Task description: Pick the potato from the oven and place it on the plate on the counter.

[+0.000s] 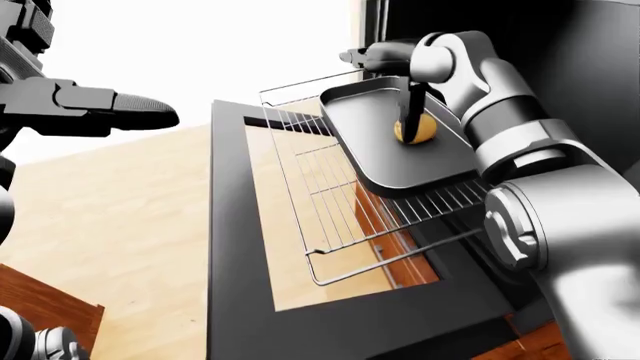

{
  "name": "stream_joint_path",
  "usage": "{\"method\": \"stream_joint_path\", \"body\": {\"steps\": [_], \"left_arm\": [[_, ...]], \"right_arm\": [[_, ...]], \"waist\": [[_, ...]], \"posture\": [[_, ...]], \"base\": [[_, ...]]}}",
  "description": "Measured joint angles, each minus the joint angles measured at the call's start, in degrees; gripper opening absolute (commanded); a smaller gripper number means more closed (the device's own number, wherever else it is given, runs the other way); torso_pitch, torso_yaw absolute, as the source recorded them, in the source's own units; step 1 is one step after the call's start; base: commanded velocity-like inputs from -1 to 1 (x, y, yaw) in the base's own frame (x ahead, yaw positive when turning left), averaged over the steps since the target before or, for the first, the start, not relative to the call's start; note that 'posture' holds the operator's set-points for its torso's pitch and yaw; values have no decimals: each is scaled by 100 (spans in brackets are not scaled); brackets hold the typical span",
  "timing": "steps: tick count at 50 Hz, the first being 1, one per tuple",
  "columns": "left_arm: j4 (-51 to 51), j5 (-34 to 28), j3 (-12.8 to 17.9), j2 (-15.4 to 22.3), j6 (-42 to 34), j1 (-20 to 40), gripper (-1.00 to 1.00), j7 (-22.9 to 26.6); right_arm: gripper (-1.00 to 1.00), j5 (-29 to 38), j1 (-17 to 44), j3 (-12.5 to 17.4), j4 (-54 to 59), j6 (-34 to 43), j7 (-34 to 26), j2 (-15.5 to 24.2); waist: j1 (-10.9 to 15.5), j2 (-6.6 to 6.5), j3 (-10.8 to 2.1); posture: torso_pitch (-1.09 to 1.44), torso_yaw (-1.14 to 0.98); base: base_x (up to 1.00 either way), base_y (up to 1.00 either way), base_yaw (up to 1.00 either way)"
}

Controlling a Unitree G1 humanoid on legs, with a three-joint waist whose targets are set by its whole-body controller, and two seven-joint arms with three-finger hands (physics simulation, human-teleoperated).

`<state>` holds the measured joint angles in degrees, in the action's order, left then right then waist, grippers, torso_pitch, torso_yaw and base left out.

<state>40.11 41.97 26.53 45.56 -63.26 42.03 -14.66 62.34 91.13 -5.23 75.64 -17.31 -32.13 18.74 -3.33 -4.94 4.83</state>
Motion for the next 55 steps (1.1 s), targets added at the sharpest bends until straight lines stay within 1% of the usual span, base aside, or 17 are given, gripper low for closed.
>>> {"method": "stream_joint_path", "body": {"steps": [3, 6, 10, 14, 17, 25, 29, 35, 40, 46, 47, 48, 49, 50, 52, 54, 55], "left_arm": [[-18, 8, -85, 9, -50, 129, 100, -71], [81, 76, -99, 14, -122, 197, 100, -152], [175, 35, 61, -8, 101, -232, 100, -19], [138, -66, 261, -65, 276, -602, 100, 155], [140, -121, 316, -83, 336, -707, 100, 199], [211, -123, 369, -73, 382, -777, 100, 241], [170, -177, 317, -85, 421, -789, 100, 254], [164, -254, 305, -133, 425, -819, 100, 298], [209, -238, 456, -141, 389, -884, 100, 340], [250, -221, 527, -121, 388, -960, 100, 353], [256, -204, 542, -114, 378, -962, 100, 354], [260, -187, 556, -104, 365, -960, 100, 349], [264, -177, 564, -92, 360, -962, 100, 342], [264, -173, 565, -80, 365, -971, 100, 339], [267, -154, 589, -78, 373, -994, 100, 340], [284, -135, 631, -73, 382, -1037, 100, 341], [289, -122, 655, -68, 382, -1054, 100, 341]], "right_arm": [[100, 284, -9, -3, 125, -92, 108, 37], [100, 527, -30, 5, 208, -166, 114, 1], [100, 991, -72, -130, 309, -363, 230, -31], [100, 1354, -142, -21, 417, -301, 336, -47], [100, 1546, -195, 67, 468, -215, 377, -55], [100, 1809, -199, 310, 512, 42, 424, -14], [100, 1925, -258, 386, 512, 227, 437, 30], [100, 2068, -267, 504, 575, 467, 339, 54], [100, 2224, -330, 542, 592, 681, 355, 118], [100, 2384, -388, 634, 618, 840, 378, 106], [87, 2419, -390, 621, 620, 845, 377, 111], [97, 2450, -393, 627, 619, 857, 370, 111], [79, 2471, -398, 649, 617, 872, 359, 105], [51, 2487, -405, 670, 613, 885, 349, 97], [48, 2519, -426, 682, 600, 900, 311, 83], [33, 2546, -433, 697, 614, 903, 290, 73], [33, 2564, -432, 695, 622, 897, 282, 71]], "waist": [[4, 20, -15], [0, 22, -35], [12, -8, -63], [51, 12, -55], [85, 43, -55], [156, 93, -94], [176, 119, -124], [186, 121, -119], [187, 127, -125], [185, 121, -124], [185, 121, -121], [184, 121, -120], [182, 121, -120], [180, 121, -121], [179, 120, -124], [175, 118, -120], [174, 117, -117]], "posture": [[0, 0], [0, 0], [0, 0], [0, 0], [0, 0], [0, 0], [0, 0], [0, 0], [0, 0], [0, 0], [0, 0], [0, 0], [0, 0], [0, 0], [0, 0], [0, 0], [0, 0]], "base": [[0, 0, 0], [0, 0, 0], [0, 0, 0], [0, 0, 0], [0, 0, 0], [0, 0, 0], [0, 0, 0], [0, 0, 0], [0, 0, 0], [0, 0, 0], [0, 0, 0], [0, 0, 0], [0, 0, 0], [0, 0, 0], [0, 0, 0], [0, 0, 0], [0, 0, 0]]}}
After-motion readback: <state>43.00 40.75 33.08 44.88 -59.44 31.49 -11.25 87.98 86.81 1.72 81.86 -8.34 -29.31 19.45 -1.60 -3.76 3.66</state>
